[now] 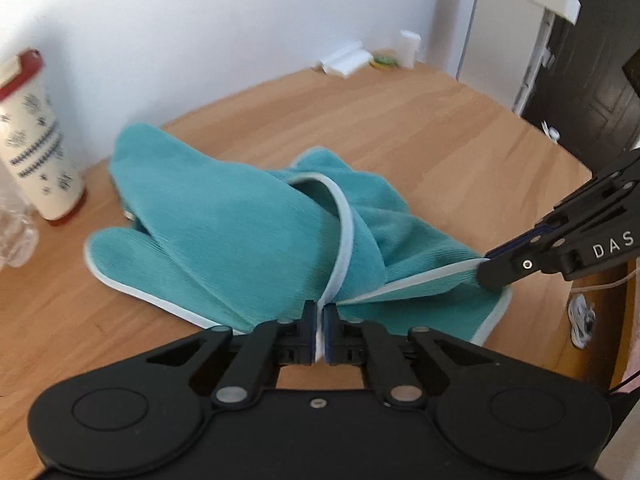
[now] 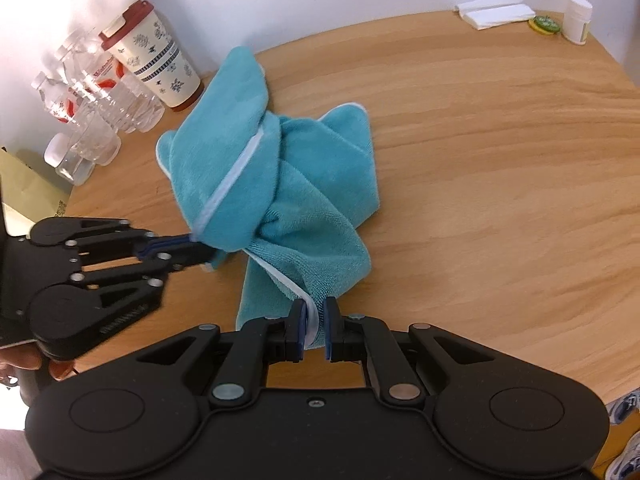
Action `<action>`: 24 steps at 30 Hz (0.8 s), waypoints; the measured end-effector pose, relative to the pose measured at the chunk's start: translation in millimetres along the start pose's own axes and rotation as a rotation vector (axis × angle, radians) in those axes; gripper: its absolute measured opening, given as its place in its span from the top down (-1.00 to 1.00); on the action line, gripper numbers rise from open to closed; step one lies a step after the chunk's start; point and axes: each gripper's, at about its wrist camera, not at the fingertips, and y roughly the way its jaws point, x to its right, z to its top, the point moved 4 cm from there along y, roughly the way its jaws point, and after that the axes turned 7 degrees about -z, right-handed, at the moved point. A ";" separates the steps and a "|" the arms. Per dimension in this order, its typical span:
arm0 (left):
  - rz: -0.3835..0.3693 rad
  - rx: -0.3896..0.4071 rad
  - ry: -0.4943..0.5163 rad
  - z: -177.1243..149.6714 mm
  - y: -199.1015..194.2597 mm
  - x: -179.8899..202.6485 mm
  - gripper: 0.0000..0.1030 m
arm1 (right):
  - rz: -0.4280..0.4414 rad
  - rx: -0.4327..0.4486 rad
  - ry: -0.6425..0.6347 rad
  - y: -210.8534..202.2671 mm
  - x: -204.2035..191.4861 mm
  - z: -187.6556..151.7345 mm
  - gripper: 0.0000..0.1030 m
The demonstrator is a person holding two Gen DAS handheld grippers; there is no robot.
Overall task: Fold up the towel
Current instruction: 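Grasp the towel edge with the left gripper while the right gripper holds its edge, then lift the towel with both grippers and shake it out above the table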
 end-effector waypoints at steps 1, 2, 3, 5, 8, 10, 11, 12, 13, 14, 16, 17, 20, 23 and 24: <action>0.010 0.009 -0.007 2.5 -3.9 -2.5 0.94 | -0.020 0.005 -0.017 -2.2 0.0 2.1 0.83; 0.030 0.024 -0.019 5.2 -10.9 -7.6 0.94 | -0.041 0.011 -0.034 -4.6 0.2 4.2 0.83; 0.046 0.036 -0.031 7.1 -16.8 -12.8 0.94 | -0.061 0.020 -0.040 -9.2 2.5 8.8 0.83; 0.071 0.051 -0.059 11.4 -24.2 -23.3 0.94 | -0.089 0.038 -0.037 -17.6 7.6 17.7 0.83; 0.112 0.070 -0.111 16.1 -37.7 -40.7 0.94 | -0.100 0.063 -0.028 -27.1 14.2 27.8 0.83; 0.141 0.095 -0.138 19.4 -50.4 -51.1 0.94 | -0.120 0.088 -0.033 -33.3 16.7 33.3 0.83; 0.153 0.107 -0.151 21.0 -56.8 -56.1 0.94 | -0.140 0.104 -0.046 -37.8 18.7 37.4 0.83; 0.165 0.117 -0.162 22.2 -62.3 -60.5 0.94 | -0.173 0.115 -0.046 -41.8 21.9 41.1 0.83; 0.181 0.122 -0.170 22.3 -66.8 -64.7 0.94 | -0.181 0.115 -0.045 -42.4 22.4 41.7 0.83; 0.207 0.125 -0.180 21.7 -71.8 -70.5 0.94 | -0.196 0.123 -0.031 -46.6 26.9 45.8 0.83; 0.242 0.124 -0.207 18.6 -81.5 -81.8 0.94 | -0.215 0.141 -0.007 -54.6 34.9 52.8 0.83; 0.255 0.125 -0.222 16.8 -86.5 -87.1 0.94 | -0.220 0.153 0.005 -58.8 38.4 55.7 0.83; 0.300 0.131 -0.254 12.7 -100.9 -100.3 0.94 | -0.220 0.179 0.037 -68.3 46.0 61.1 0.83; 0.346 0.131 -0.267 4.8 -110.2 -112.1 0.94 | -0.216 0.216 0.108 -84.1 62.8 70.4 0.87; 0.359 0.127 -0.279 1.4 -113.2 -116.6 0.94 | -0.226 0.230 0.117 -88.1 66.1 72.0 0.89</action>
